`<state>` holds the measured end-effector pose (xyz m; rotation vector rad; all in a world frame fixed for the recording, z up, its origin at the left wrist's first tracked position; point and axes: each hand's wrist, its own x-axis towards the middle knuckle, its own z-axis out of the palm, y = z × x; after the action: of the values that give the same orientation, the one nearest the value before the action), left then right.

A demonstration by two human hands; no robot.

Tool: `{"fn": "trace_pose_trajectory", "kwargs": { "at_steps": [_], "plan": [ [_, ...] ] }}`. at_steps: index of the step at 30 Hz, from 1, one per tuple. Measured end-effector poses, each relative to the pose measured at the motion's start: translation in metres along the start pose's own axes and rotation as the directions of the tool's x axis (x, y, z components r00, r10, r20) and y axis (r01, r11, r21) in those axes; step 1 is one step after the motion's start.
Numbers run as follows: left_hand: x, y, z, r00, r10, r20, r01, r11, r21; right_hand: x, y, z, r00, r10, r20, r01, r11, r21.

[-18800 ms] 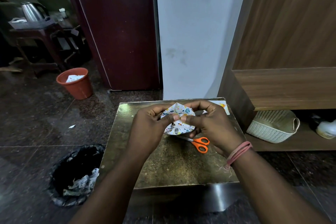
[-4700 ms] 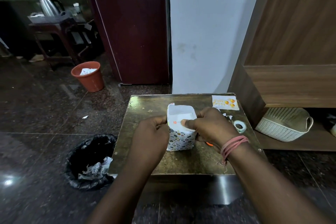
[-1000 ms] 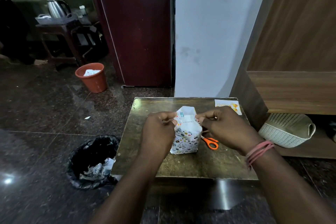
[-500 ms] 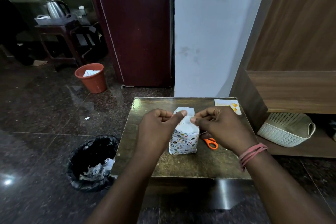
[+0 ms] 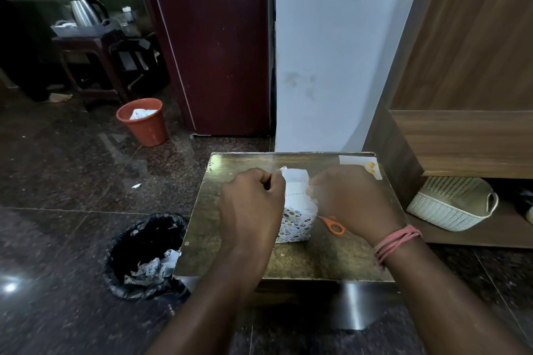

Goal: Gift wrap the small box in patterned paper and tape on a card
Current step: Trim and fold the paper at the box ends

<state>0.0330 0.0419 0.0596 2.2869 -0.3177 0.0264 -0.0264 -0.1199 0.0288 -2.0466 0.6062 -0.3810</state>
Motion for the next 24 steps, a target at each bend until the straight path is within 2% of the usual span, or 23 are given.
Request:
{"fn": "trace_pose_trajectory", "kwargs": {
  "at_steps": [3, 6, 10, 13, 15, 20, 24],
  "plan": [
    [-0.001, 0.0, 0.0, 0.997, 0.047, -0.056, -0.044, 0.998, 0.045, -0.001, 0.0, -0.001, 1.0, -0.006, -0.01, 0.006, 1.0, -0.008],
    [-0.004, -0.001, -0.003, 0.997, 0.07, -0.021, -0.068, 0.995, 0.074, 0.0, 0.001, 0.0, 1.0, -0.019, -0.007, 0.019, 1.0, -0.021],
    [-0.008, -0.007, 0.003, 0.998, 0.044, 0.04, -0.04, 0.996, -0.084, -0.002, -0.001, 0.004, 0.999, -0.034, 0.017, 0.034, 0.999, 0.033],
    [-0.004, -0.015, 0.01, 0.996, -0.037, 0.084, 0.056, 0.97, -0.239, -0.003, -0.002, 0.005, 1.0, -0.023, 0.021, 0.022, 0.999, 0.049],
    [-0.001, -0.019, 0.01, 0.997, -0.039, 0.07, 0.055, 0.969, -0.242, -0.002, -0.001, 0.004, 1.0, -0.026, 0.002, 0.026, 0.999, 0.041],
    [0.008, -0.027, 0.009, 0.986, 0.081, 0.147, -0.059, 0.987, -0.147, -0.004, -0.001, 0.005, 0.995, -0.094, -0.022, 0.092, 0.994, -0.061],
    [0.019, -0.034, -0.001, 0.931, 0.295, 0.215, -0.304, 0.953, 0.011, -0.006, -0.004, 0.008, 0.963, -0.269, 0.002, 0.261, 0.931, -0.256]
  ]
}}
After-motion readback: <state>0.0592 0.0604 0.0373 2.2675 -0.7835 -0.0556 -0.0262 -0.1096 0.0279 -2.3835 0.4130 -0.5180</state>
